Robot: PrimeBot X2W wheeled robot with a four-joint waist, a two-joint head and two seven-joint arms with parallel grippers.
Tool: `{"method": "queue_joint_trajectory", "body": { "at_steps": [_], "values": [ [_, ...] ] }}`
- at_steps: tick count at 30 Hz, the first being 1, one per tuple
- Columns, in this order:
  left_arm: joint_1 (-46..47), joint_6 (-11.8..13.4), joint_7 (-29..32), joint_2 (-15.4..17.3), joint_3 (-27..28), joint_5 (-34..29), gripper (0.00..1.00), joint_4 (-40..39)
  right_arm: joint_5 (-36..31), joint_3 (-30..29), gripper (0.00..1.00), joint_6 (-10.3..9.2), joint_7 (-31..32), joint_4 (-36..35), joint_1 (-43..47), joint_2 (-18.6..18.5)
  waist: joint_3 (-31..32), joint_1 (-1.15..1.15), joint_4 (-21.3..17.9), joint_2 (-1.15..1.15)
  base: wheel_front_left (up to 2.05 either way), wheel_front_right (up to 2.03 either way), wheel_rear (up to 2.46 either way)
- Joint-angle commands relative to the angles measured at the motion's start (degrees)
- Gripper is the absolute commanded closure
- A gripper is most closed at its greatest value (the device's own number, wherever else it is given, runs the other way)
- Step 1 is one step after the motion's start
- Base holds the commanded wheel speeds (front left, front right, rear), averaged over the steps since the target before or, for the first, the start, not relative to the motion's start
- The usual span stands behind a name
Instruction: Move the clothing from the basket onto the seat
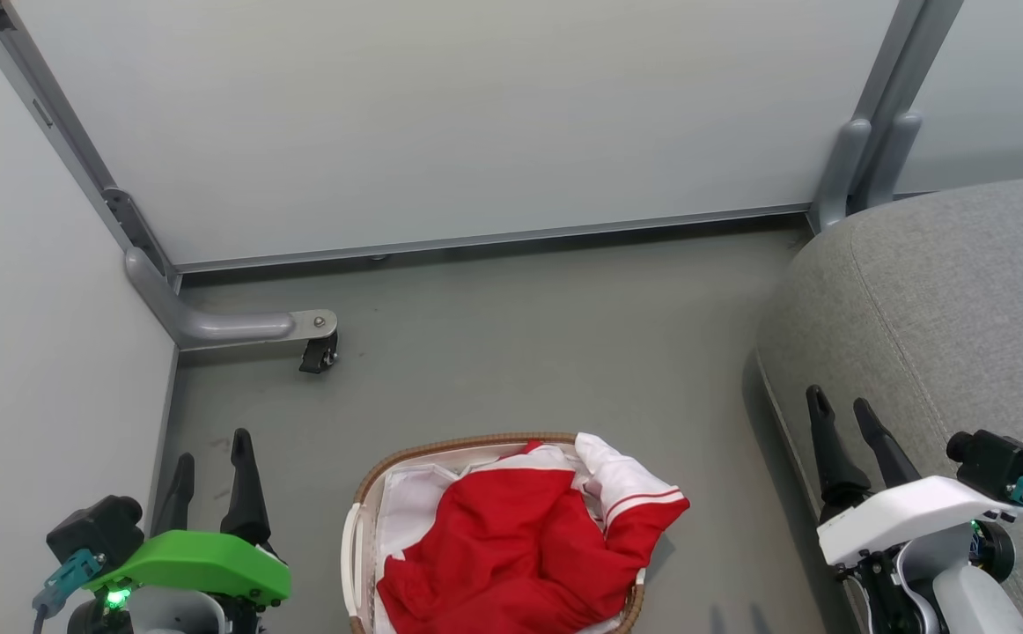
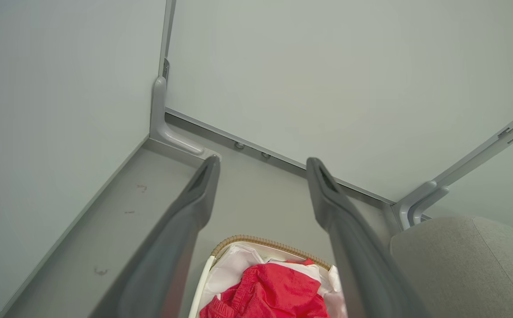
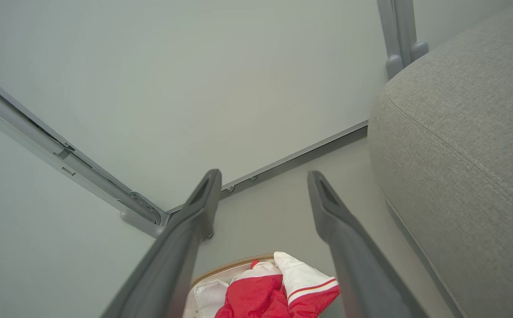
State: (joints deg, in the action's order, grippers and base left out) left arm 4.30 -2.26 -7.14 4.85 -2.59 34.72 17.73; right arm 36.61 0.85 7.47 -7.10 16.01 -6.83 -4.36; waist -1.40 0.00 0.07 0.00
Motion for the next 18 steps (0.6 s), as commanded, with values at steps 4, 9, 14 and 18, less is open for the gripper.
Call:
{"method": "queue_joint_trajectory", "body": {
  "at_steps": [4, 9, 14, 18],
  "values": [
    [0.5, 0.0, -1.1, 0.7, -0.1, -4.0, 0.0, -0.2, -3.8, 0.6, 0.0, 0.03, -1.1, -0.2, -1.6, -0.5, -0.2, 0.0, -0.1, 0.0, 0.0, 0.0, 0.0],
    [0.1, 0.2, -1.8, 0.6, -0.3, -7.2, 0.0, 0.0, -6.8, 1.0, 0.0, 0.03, -1.8, -0.1, -1.5, -0.5, -0.3, 0.0, -0.1, 0.0, 0.0, 0.0, 0.0],
    [-0.6, 0.2, -2.5, 0.3, -0.2, -10.1, 0.0, 0.1, -9.4, 1.2, 0.0, 0.03, -2.5, 0.2, -1.2, -0.4, -0.4, 0.0, -0.1, 0.0, 0.0, 0.0, 0.0],
    [-1.1, 0.2, -3.1, 0.2, -0.1, -12.4, 0.0, 0.3, -11.4, 1.5, 0.0, 0.03, -3.1, 0.4, -0.9, -0.3, -0.4, 0.0, -0.1, 0.0, 0.0, 0.0, 0.0]
  ]
}}
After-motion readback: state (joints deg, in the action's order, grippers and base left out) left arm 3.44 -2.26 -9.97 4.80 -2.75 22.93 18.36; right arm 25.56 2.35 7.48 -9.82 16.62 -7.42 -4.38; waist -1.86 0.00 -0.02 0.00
